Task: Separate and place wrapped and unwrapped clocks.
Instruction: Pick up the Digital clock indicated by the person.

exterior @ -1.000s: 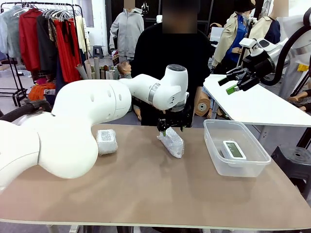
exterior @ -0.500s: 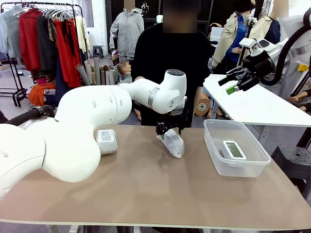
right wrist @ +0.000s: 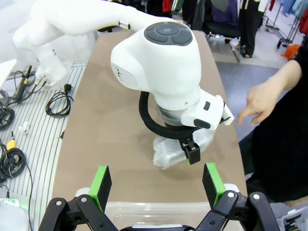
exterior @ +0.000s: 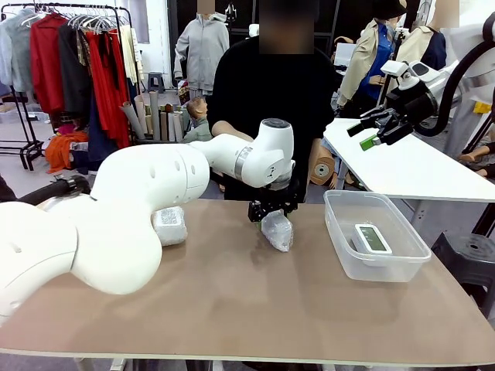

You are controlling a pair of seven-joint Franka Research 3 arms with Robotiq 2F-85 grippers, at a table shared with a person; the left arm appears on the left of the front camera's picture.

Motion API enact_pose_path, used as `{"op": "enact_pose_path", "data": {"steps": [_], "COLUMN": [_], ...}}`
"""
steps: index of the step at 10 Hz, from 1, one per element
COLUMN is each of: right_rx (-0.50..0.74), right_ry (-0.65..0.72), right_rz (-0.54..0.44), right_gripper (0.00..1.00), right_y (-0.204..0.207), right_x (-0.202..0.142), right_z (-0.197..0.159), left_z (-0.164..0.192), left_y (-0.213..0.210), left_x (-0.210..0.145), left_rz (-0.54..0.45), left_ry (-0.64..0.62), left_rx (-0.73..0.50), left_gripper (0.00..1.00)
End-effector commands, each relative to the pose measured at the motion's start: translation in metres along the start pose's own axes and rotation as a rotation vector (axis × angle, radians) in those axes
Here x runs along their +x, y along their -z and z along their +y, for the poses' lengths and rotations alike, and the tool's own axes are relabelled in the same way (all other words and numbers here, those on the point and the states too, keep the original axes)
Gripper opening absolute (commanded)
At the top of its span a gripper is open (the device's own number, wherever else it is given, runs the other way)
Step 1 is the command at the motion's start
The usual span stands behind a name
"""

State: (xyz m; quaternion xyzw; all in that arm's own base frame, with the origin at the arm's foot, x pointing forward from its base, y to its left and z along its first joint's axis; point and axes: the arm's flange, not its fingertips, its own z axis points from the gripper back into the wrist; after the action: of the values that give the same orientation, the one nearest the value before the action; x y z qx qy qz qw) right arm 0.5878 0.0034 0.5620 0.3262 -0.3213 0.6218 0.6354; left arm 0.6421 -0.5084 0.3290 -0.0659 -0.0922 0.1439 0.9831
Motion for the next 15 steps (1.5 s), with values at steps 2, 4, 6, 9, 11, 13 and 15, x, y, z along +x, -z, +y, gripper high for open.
{"op": "enact_pose_path", "data": {"steps": [2,4,6,9,11,13,15], "right_rx": [0.0,0.0,0.0,0.0,0.0,0.0,0.0], "right_ry": [-0.001,-0.001,-0.001,-0.001,-0.001,-0.001,-0.001], "right_rz": [-0.009,-0.009,-0.009,-0.009,-0.009,-0.009,-0.009], "right_gripper": [1.0,1.0,1.0,1.0,1.0,1.0,1.0], "right_y": [0.0006,0.0006,0.0006,0.0006,0.0006,0.0006,0.0006], "right_x": [0.0014,0.0014,0.0014,0.0014,0.0014,0.0014,0.0014], "right_z": [0.0004,0.0004,0.0004,0.0004,0.0004,0.0004,0.0004], "left_z": [0.0007,0.0007,-0.0003,-0.0004,-0.0007,-0.0009,-0.0027], "left_y": [-0.0022,-0.0022,0.0008,0.0009,0.0003,-0.0007,-0.0081], "left_x": [0.0008,0.0008,-0.0005,-0.0008,-0.0015,-0.002,-0.007], "left_rz": [-0.004,-0.004,0.0,-0.01,-0.011,-0.011,0.001], "left_ry": [-0.005,-0.005,0.0,-0.001,0.002,0.006,0.019], "left_rx": [0.005,0.005,0.0,0.013,0.012,0.015,0.026], "left_gripper": [1.0,1.0,0.8,0.2,0.0,0.0,0.0]}}
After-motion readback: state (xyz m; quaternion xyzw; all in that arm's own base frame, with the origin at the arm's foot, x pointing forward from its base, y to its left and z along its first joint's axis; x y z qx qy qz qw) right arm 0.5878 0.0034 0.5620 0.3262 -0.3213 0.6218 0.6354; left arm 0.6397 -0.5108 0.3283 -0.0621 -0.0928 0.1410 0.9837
